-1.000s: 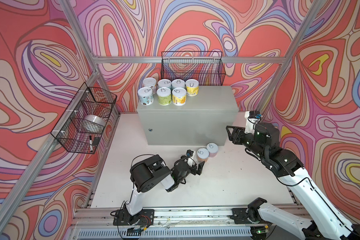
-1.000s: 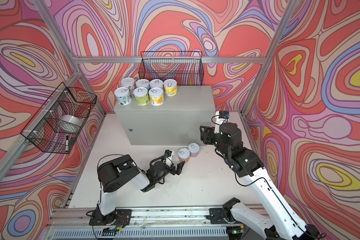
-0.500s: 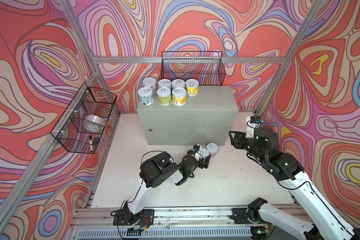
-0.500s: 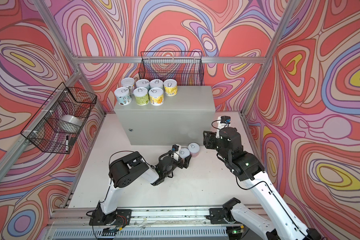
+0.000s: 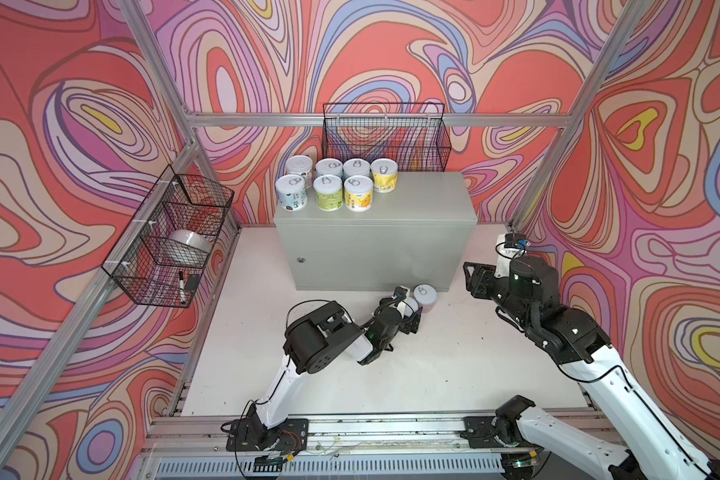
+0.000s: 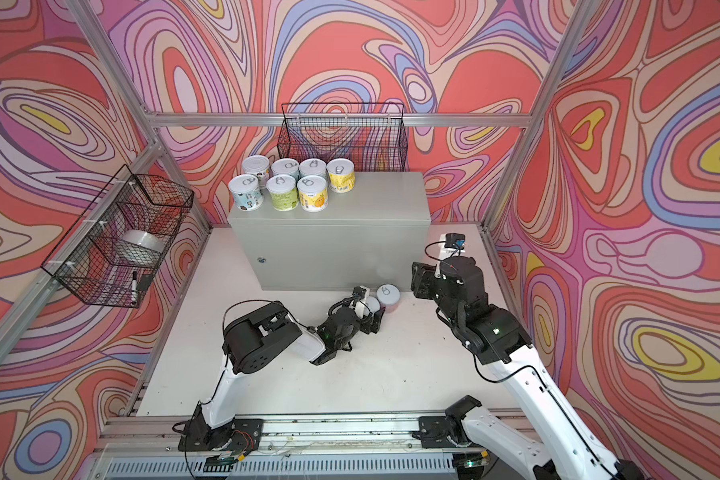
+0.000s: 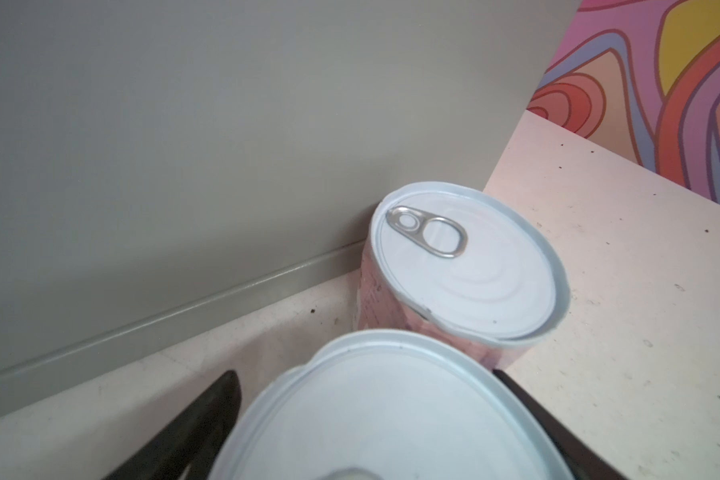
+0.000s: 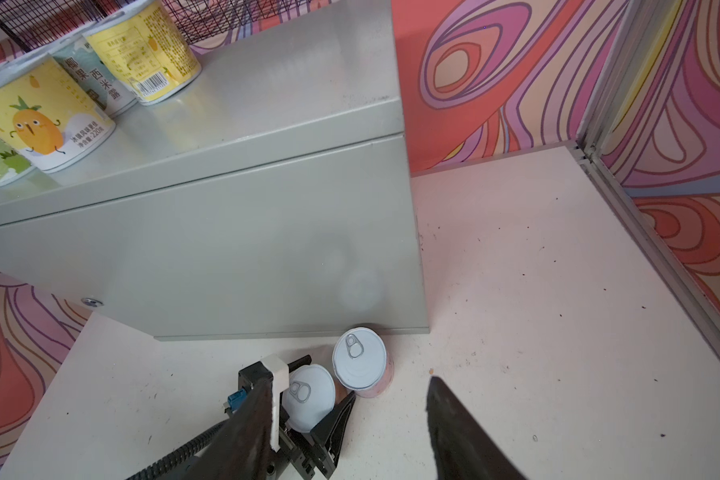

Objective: Place and organize the canned foods onto the counter
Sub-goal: 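Lower the left gripper onto the orange can and close while the right moves aside, then lift the orange can with the left gripper and carry it over the cabinet top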

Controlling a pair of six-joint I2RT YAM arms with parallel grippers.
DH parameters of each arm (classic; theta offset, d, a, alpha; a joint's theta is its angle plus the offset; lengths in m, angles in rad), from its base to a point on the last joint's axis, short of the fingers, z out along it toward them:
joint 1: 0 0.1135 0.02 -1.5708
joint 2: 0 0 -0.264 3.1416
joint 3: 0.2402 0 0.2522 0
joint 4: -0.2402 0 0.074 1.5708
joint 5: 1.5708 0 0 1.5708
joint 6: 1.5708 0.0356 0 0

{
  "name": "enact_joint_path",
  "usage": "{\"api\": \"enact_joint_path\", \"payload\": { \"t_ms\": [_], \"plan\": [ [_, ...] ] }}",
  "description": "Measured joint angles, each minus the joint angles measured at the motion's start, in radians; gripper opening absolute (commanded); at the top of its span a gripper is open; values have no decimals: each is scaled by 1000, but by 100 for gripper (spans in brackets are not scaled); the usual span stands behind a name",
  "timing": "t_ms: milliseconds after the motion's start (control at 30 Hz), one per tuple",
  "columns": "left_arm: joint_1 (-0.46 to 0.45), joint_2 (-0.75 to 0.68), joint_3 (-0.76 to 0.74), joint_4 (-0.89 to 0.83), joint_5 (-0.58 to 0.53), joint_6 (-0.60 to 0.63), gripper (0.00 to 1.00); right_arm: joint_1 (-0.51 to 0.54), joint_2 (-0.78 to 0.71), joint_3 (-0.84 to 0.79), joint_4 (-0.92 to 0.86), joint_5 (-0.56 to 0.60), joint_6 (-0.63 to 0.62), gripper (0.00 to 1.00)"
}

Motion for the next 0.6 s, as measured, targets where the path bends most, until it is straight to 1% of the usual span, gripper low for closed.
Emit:
{"api": "enact_joint_path", "payload": {
  "t_ms": [33,67,100,133,167,200,300,433,500,600],
  "plan": [
    [-1,0,-3,16,-8,7,51,0,-3,-3,0,3,-1,61],
    [1,0,-5,23,-6,7,43,0,-5,-6,-1,6,-2,61],
    [2,1,-10,35,-6,9,32,0,-5,-8,-2,8,-2,61],
    [5,1,-18,46,-6,10,18,0,-5,-8,-3,10,-2,61],
    [7,1,-26,60,-6,11,6,0,-3,-8,-4,11,-2,60],
    [8,1,-35,72,-5,11,0,0,-3,-8,-5,11,-2,60],
    [15,-11,-74,108,4,15,0,0,2,-8,-5,14,-2,60],
    [27,-101,-185,88,20,18,0,0,6,-8,-5,15,-1,60],
    [34,-185,-228,-7,48,9,0,0,8,-8,-5,15,2,60],
    [45,-355,-212,-257,118,-8,0,0,8,-8,-5,13,4,60]
  ]
}}
